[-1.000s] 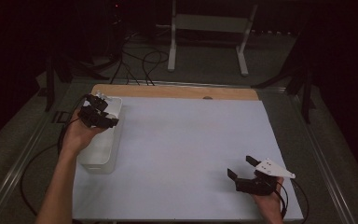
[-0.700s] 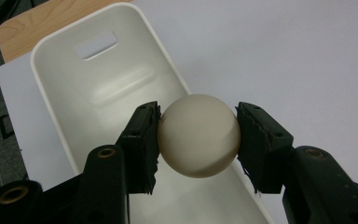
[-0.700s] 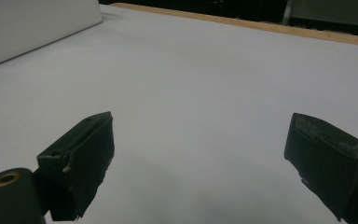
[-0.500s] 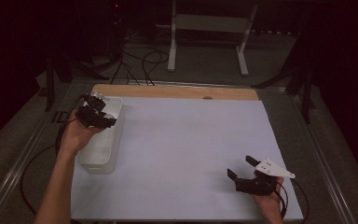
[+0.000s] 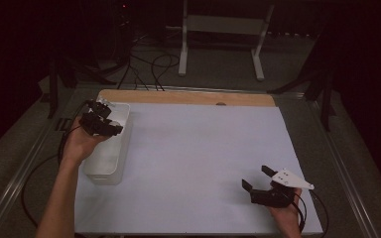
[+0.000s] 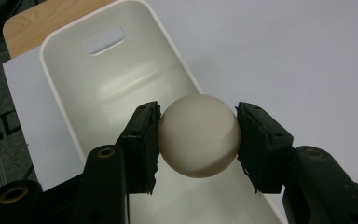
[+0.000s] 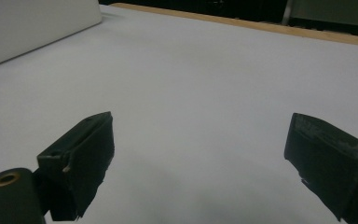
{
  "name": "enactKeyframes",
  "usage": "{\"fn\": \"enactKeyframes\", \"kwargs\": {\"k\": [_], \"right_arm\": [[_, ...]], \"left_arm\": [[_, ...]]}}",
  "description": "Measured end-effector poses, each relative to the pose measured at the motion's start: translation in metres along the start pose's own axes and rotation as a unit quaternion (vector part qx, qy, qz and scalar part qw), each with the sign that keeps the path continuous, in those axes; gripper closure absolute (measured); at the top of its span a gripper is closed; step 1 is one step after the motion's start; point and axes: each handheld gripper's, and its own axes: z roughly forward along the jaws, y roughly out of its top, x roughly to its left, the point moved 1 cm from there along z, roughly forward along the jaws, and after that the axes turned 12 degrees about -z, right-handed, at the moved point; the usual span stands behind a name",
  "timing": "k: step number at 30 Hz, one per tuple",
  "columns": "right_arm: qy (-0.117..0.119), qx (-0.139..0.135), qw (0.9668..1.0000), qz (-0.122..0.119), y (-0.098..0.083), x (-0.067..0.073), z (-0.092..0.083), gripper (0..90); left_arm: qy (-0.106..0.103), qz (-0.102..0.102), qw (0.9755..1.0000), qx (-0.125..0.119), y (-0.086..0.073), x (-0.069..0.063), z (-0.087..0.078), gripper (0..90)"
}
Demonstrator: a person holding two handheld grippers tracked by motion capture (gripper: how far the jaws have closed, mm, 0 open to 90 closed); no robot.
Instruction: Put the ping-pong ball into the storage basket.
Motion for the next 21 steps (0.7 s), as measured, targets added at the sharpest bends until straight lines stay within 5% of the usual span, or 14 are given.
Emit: {"fn": "enactKeyframes", "kwargs": {"k": [21], "right_arm": [[0.001,0.001,1.0000,0.000,0.0001,0.0004,0.0006,7.9]], "left_arm": [[0.006,-0.004,1.0000,0.005,-0.0014,0.0045,0.0005,51.1]]}}
